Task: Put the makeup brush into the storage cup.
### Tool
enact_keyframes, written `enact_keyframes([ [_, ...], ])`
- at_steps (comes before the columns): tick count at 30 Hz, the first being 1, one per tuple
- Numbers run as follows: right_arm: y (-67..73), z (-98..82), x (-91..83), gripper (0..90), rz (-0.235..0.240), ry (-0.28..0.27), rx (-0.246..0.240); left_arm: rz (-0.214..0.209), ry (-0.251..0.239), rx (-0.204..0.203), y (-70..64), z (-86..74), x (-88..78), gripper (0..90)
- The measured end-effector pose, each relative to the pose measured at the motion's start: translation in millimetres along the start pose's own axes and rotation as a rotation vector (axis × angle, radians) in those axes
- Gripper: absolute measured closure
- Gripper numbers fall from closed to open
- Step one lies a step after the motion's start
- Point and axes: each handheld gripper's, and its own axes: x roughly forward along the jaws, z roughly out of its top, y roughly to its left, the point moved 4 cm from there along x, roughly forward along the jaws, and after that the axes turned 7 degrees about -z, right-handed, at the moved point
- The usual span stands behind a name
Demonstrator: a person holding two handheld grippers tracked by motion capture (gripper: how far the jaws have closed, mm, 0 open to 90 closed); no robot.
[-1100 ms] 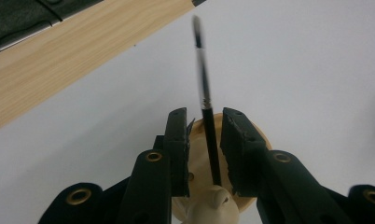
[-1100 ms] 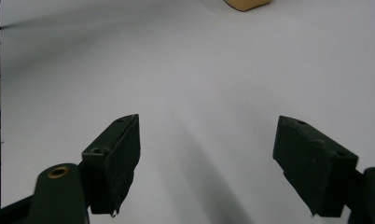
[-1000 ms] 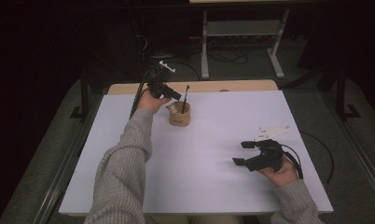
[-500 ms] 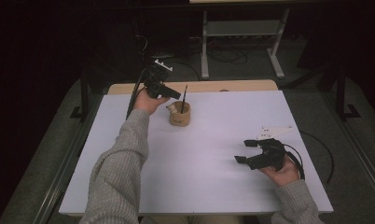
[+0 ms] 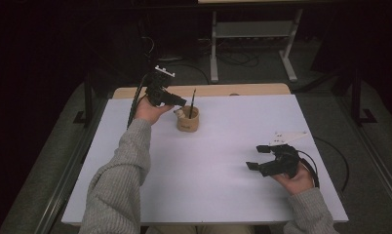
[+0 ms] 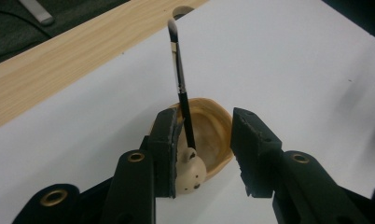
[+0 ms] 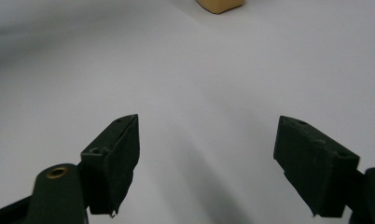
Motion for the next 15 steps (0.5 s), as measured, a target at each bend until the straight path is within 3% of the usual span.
enact_keyframes([
  [1,-0.8,-0.1,0.1,21.0,-0.002,-0.001,-0.001,-0.007,-0.010,-0.013,-2.0,-0.8,0.0,60.0],
  [2,-1.7,-0.6,0.0,20.7,-0.002,-0.001,0.000,-0.006,-0.007,0.003,-2.1,-2.4,-1.4,59.8],
  [7,-3.1,-0.1,-2.7,20.8,-0.011,-0.012,0.018,0.000,-0.015,-0.001,-4.2,-7.9,-5.3,58.0],
  [15,-3.1,0.3,-1.1,21.0,-0.031,-0.001,0.005,0.005,-0.022,0.011,-8.7,-16.8,-17.3,52.7],
])
